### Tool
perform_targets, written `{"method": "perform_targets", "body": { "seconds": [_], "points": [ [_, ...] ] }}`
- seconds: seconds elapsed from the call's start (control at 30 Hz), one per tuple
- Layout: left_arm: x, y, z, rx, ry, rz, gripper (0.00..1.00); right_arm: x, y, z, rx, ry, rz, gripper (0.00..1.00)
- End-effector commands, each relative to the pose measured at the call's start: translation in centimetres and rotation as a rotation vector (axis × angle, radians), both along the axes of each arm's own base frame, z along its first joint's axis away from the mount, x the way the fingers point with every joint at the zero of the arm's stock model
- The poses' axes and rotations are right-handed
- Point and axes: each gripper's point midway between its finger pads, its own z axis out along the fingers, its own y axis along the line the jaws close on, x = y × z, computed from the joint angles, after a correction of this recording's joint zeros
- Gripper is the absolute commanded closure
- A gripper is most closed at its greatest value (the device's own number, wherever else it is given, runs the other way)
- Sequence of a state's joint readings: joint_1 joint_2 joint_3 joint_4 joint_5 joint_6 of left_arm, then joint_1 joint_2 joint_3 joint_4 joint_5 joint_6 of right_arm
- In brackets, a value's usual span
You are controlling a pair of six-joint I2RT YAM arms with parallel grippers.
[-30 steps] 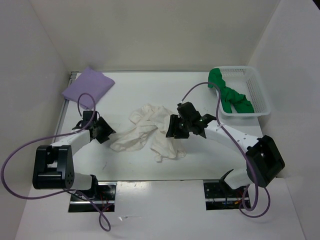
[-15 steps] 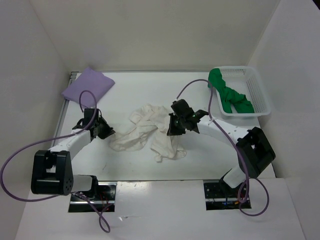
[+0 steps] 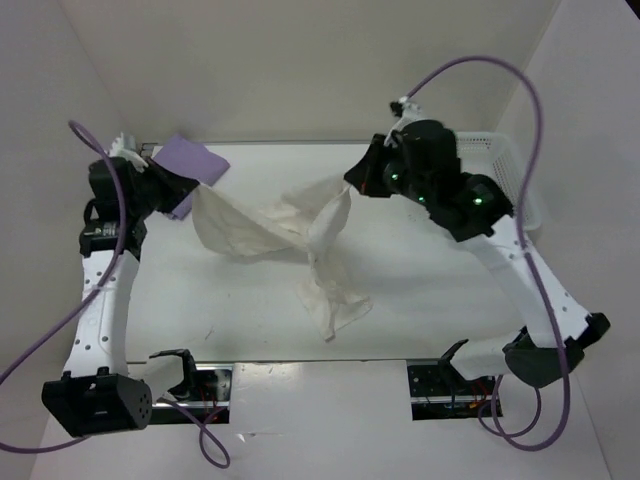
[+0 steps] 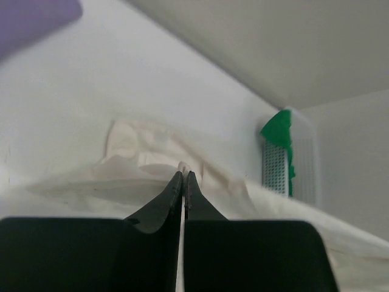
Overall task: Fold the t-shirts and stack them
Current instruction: Flatten out the tshirt
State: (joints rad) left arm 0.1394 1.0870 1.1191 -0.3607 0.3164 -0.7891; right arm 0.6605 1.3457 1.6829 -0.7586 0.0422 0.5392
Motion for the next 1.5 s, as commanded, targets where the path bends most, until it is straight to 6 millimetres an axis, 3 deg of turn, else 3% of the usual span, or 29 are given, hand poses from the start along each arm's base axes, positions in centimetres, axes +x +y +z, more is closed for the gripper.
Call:
{"method": "perform_targets", "body": {
  "seconds": [0.0,0.07,0.1,0.17,0.2,0.37,0.43,0.53,0.57,0.63,0.67,0.7,0.73,0.77,0.8,0.83,0.87,0.93,0.97,1.0,1.07,1.1,1.17,1.23,1.33,1.37,1.4,1.43,1.47],
  "points": [
    [-0.7,-0.1,9.5,0.053,-0.208,-0.052,1.0,-2.9,-4.3,9.5,0.056,-0.188,-0.047,1.0],
    [-1.1,0.2,13.0,0.067,-0.272,-0.041,0.97,-4.0,-5.2,12.7,0.092,-0.251,-0.046,1.0],
    [-1.9,0.1,16.7,0.085,-0.359,-0.04,0.97,-5.2,-5.9,15.6,0.133,-0.313,-0.038,1.0],
    [-2.9,0.5,19.0,0.121,-0.397,-0.011,0.97,-7.1,-6.9,19.7,0.208,-0.403,-0.023,1.0],
    [-3.9,0.6,21.4,0.134,-0.447,0.008,0.97,-7.7,-7.4,21.2,0.237,-0.44,-0.025,1.0],
    [-6.3,2.1,25.5,0.206,-0.509,0.116,0.97,-12.2,-9.9,28.9,0.406,-0.639,0.002,1.0],
    [-6.6,2.6,26.5,0.213,-0.524,0.149,0.97,-12.3,-10.0,29.9,0.422,-0.66,0.001,1.0],
    [-6.6,2.8,26.5,0.214,-0.522,0.158,0.97,-9.4,-9.5,29.1,0.369,-0.652,-0.068,1.0],
    [-6.6,2.8,26.0,0.222,-0.514,0.157,0.97,-6.5,-8.8,27.3,0.313,-0.614,-0.125,1.0],
    [-5.6,3.0,22.8,0.214,-0.442,0.151,0.97,-3.2,-7.4,25.2,0.235,-0.594,-0.162,1.0],
    [-5.2,2.8,21.2,0.208,-0.412,0.136,0.97,-0.3,-6.0,23.2,0.18,-0.556,-0.176,1.0],
    [-4.4,2.9,17.6,0.199,-0.338,0.13,0.97,1.9,-5.7,21.8,0.14,-0.536,-0.19,1.0],
    [-4.1,3.0,15.7,0.195,-0.302,0.128,0.97,4.4,-5.1,19.8,0.108,-0.503,-0.189,1.0],
    [-3.6,3.1,11.6,0.174,-0.224,0.125,0.98,9.1,-4.5,15.9,0.084,-0.427,-0.152,1.0],
    [-3.8,2.7,12.3,0.172,-0.253,0.11,0.98,11.3,-4.5,13.9,0.091,-0.383,-0.134,1.0],
    [-2.9,2.6,7.2,0.14,-0.143,0.095,0.99,13.6,-5.0,12.0,0.101,-0.345,-0.133,1.0],
    [-3.0,2.6,6.0,0.131,-0.139,0.098,0.99,17.3,-6.0,8.3,0.117,-0.268,-0.121,1.0],
    [-2.9,2.1,1.2,0.096,-0.05,0.071,1.0,21.1,-7.1,5.6,0.125,-0.226,-0.135,1.0],
    [-2.8,2.0,0.3,0.082,-0.034,0.075,1.0,24.8,-7.0,0.6,0.108,-0.126,-0.146,1.0],
    [-2.5,1.9,-0.4,0.077,-0.025,0.065,1.0,26.0,-8.1,4.3,0.137,-0.206,-0.168,1.0],
    [-2.2,2.0,-1.2,0.075,-0.014,0.064,1.0,28.5,-8.4,2.0,0.135,-0.154,-0.174,0.87],
    [-1.8,2.2,-1.5,0.078,-0.005,0.074,1.0,29.3,-9.8,1.2,0.213,-0.105,-0.2,0.79],
    [-1.2,2.4,-2.0,0.089,-0.004,0.069,1.0,29.3,-9.8,0.8,0.248,-0.079,-0.174,0.56],
    [-1.3,2.6,-3.2,0.1,0.014,0.077,0.96,28.5,-10.6,0.9,0.173,-0.089,-0.185,0.49],
    [-2.4,3.0,-6.2,0.126,0.095,0.093,0.88,24.7,-10.2,-2.2,0.1,0.026,-0.165,0.48],
    [-2.9,3.6,-6.8,0.151,0.11,0.118,0.85,24.5,-10.3,-1.1,0.117,-0.054,-0.161,0.48],
    [-3.2,3.9,-7.9,0.163,0.14,0.126,0.84,22.4,-9.7,-7.6,0.115,0.092,-0.157,0.53],
    [-3.7,4.0,-8.4,0.178,0.151,0.133,0.84,19.6,-9.2,-4.9,0.158,0.049,-0.154,0.59],
    [-4.2,4.0,-9.5,0.176,0.172,0.131,0.84,17.7,-8.6,-9.4,0.156,0.144,-0.142,0.65]
  ]
}}
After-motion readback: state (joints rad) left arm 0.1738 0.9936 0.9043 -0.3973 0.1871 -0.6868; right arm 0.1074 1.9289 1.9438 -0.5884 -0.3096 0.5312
